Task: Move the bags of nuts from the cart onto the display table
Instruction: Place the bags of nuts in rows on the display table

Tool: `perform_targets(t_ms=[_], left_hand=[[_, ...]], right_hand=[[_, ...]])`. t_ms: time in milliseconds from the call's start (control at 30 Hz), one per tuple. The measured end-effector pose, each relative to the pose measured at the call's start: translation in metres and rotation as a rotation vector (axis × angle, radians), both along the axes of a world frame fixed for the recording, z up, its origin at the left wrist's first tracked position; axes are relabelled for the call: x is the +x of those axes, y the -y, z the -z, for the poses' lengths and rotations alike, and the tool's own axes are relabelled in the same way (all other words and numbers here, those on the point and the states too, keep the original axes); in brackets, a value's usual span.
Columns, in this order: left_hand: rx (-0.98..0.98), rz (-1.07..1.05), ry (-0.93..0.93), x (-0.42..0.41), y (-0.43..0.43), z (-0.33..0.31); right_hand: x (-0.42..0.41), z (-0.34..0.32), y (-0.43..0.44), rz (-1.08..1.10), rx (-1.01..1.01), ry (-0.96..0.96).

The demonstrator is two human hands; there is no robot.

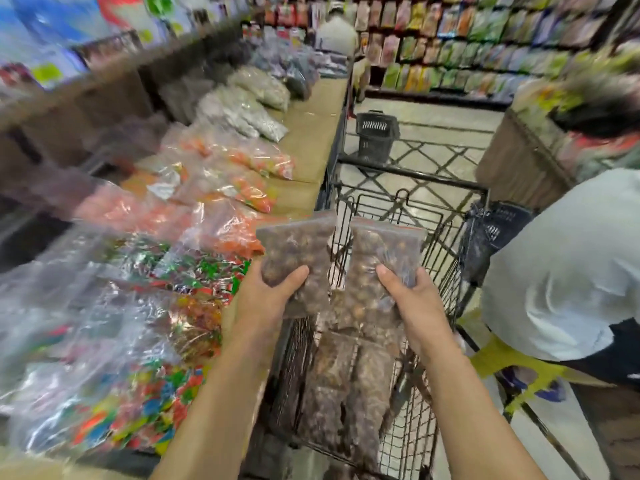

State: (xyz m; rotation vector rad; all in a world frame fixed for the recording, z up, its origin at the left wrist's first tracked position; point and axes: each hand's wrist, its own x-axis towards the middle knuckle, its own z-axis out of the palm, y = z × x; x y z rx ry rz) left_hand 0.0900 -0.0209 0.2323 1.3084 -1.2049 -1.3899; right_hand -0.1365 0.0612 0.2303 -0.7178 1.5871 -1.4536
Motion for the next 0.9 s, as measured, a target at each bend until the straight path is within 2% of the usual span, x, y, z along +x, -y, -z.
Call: perform_targets(t_ms=[300, 467, 900], left_hand=[[-0.164, -0.202, -0.108, 0.027, -0.012, -0.07], [-0.272, -0.345, -0.031, 0.031, -0.029, -0.094], [-0.325, -0.682, 0.007, 0.089, -0.129, -0.116]], right_hand=[[0.017, -0.066, 0.039, -0.186, -0.214, -0.004], [0.018, -0.088, 0.053, -0.303, -0.257, -0.016], [0.087, -0.102, 0.057, -0.656, -0.312, 0.035]])
